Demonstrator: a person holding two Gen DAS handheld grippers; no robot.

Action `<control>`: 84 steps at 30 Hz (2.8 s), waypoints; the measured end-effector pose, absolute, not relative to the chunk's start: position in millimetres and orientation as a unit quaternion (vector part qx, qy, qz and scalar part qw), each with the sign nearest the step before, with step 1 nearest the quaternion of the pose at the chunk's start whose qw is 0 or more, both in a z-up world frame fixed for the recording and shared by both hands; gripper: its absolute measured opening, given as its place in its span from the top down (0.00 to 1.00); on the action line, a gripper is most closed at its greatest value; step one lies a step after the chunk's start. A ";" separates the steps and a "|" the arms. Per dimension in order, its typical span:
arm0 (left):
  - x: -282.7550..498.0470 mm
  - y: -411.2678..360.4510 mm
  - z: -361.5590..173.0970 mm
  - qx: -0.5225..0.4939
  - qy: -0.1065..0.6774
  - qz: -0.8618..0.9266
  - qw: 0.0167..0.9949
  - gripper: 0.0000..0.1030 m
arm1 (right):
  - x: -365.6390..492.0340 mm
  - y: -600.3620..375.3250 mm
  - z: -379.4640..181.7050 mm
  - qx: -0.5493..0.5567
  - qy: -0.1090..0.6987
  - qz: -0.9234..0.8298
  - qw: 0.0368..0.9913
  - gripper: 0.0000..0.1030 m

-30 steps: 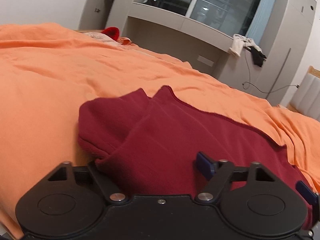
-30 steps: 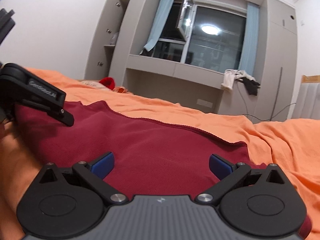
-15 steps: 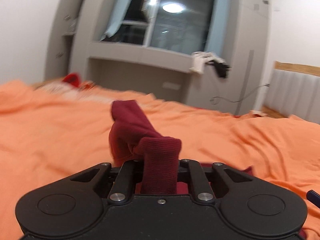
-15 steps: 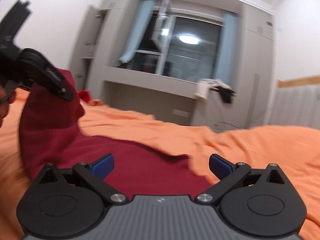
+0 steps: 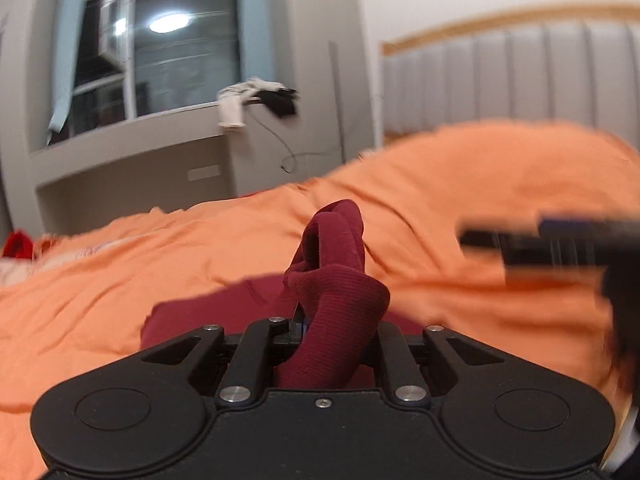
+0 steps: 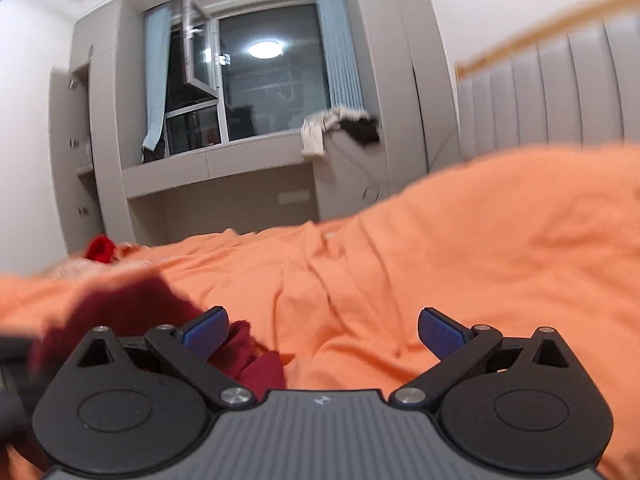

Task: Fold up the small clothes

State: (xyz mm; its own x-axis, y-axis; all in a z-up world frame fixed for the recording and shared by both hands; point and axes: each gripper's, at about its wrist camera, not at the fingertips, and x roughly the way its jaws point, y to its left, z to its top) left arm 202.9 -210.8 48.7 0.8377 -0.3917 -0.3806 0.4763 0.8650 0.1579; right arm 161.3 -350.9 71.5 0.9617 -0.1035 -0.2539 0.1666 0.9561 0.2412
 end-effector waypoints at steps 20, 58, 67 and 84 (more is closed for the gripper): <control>163.6 -209.8 20.9 0.202 0.138 -0.284 0.927 0.74 | 241.9 -391.6 30.9 0.413 0.241 0.149 0.865 0.02; 163.1 -238.1 -5.0 0.147 0.163 -0.322 0.921 0.84 | 222.5 -395.4 28.0 0.329 0.225 0.059 0.915 0.95; 166.3 -231.9 -6.6 0.121 0.171 -0.346 0.915 0.69 | 218.5 -382.9 26.3 0.307 0.269 0.078 0.909 0.60; 198.3 -145.5 52.7 -0.026 0.206 -0.282 0.937 0.15 | 208.8 -375.8 19.3 0.228 0.292 0.058 0.927 0.82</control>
